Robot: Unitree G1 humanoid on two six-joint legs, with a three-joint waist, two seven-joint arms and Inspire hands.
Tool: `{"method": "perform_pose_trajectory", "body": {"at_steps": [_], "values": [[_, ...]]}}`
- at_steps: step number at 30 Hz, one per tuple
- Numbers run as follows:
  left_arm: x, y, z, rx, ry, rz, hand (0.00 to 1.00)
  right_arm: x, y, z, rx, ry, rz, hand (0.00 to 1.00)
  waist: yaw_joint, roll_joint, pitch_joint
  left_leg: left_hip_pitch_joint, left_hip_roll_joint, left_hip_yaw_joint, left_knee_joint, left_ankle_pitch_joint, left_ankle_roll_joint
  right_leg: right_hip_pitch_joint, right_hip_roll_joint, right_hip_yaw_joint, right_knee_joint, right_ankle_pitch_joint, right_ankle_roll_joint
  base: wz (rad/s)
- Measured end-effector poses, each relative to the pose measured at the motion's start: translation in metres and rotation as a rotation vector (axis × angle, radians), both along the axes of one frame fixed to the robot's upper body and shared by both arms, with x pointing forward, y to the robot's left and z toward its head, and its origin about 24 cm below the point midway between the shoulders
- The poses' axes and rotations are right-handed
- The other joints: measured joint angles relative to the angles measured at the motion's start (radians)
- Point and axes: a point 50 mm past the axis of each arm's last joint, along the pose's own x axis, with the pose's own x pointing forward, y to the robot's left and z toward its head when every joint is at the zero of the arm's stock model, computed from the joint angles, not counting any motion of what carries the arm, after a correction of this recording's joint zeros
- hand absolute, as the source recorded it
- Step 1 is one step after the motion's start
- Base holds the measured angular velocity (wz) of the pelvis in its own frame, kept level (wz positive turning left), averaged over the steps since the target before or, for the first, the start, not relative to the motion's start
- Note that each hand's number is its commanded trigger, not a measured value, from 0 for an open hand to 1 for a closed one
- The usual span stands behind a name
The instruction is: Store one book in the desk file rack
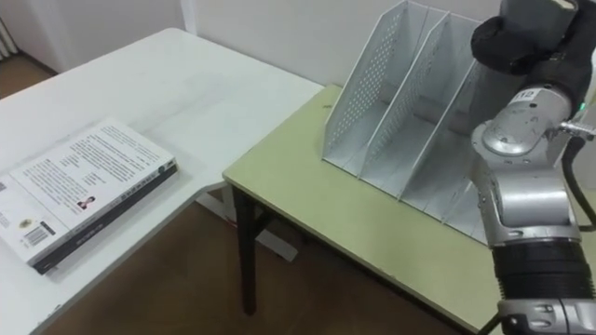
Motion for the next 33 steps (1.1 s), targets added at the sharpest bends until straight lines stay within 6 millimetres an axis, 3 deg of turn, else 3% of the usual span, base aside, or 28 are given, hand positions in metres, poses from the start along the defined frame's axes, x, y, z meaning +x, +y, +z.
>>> {"method": "perform_pose_trajectory", "body": {"at_steps": [2, 8, 22, 23, 24, 25, 33], "values": [[0.0, 0.002, 0.001, 0.005, 0.004, -0.007, 0.0, 0.0, -0.003, 0.003, -0.011, 0.008, -0.007, 1.0, 0.003, -0.006, -0.0026, 0.002, 0.0, -0.002, 0.0, 0.0, 0.0, 0.003, 0.0, -0.001, 0.0, 0.0, 0.0, 0.0], [0.002, 0.007, 0.002, 0.026, 0.011, -0.017, 0.0, 0.006, -0.013, 0.007, 0.015, 0.039, -0.01, 1.0, 0.002, -0.01, -0.0003, 0.004, 0.0, -0.004, 0.0, 0.0, 0.0, 0.007, -0.002, -0.003, -0.001, 0.001, -0.001, 0.0], [0.002, 0.014, 0.005, 0.09, 0.035, -0.003, 0.0, 0.007, -0.024, -0.012, 0.095, 0.143, -0.03, 1.0, 0.004, -0.012, 0.0012, -0.002, -0.001, -0.012, -0.001, 0.002, 0.001, 0.006, -0.007, -0.033, -0.002, 0.002, -0.002, 0.01], [0.002, 0.014, 0.005, 0.094, 0.037, -0.002, 0.0, 0.008, -0.024, -0.013, 0.1, 0.147, -0.029, 0.79, 0.004, -0.012, 0.0012, -0.003, -0.001, -0.013, -0.001, 0.002, 0.001, 0.006, -0.008, -0.035, -0.003, 0.002, -0.002, 0.0], [0.002, 0.015, 0.005, 0.096, 0.037, -0.002, 0.0, 0.008, -0.024, -0.013, 0.107, 0.149, -0.028, 0.43, 0.004, -0.012, 0.0012, -0.002, -0.001, -0.014, -0.001, 0.002, 0.001, 0.006, -0.008, -0.037, -0.003, 0.002, -0.002, 0.0], [0.002, 0.015, 0.005, 0.099, 0.038, -0.001, 0.0, 0.008, -0.024, -0.015, 0.116, 0.153, -0.027, 0.0, 0.003, -0.012, 0.0012, -0.002, -0.001, -0.015, -0.001, 0.002, 0.001, 0.007, -0.008, -0.043, -0.003, 0.002, -0.002, 0.04], [0.001, 0.015, 0.005, 0.103, 0.04, 0.002, 0.0, 0.01, -0.03, -0.024, 0.173, 0.199, -0.039, 0.0, 0.002, -0.013, 0.0017, -0.003, -0.001, -0.029, 0.0, 0.006, 0.002, 0.013, -0.015, -0.077, -0.003, 0.002, -0.001, 0.04]]}}
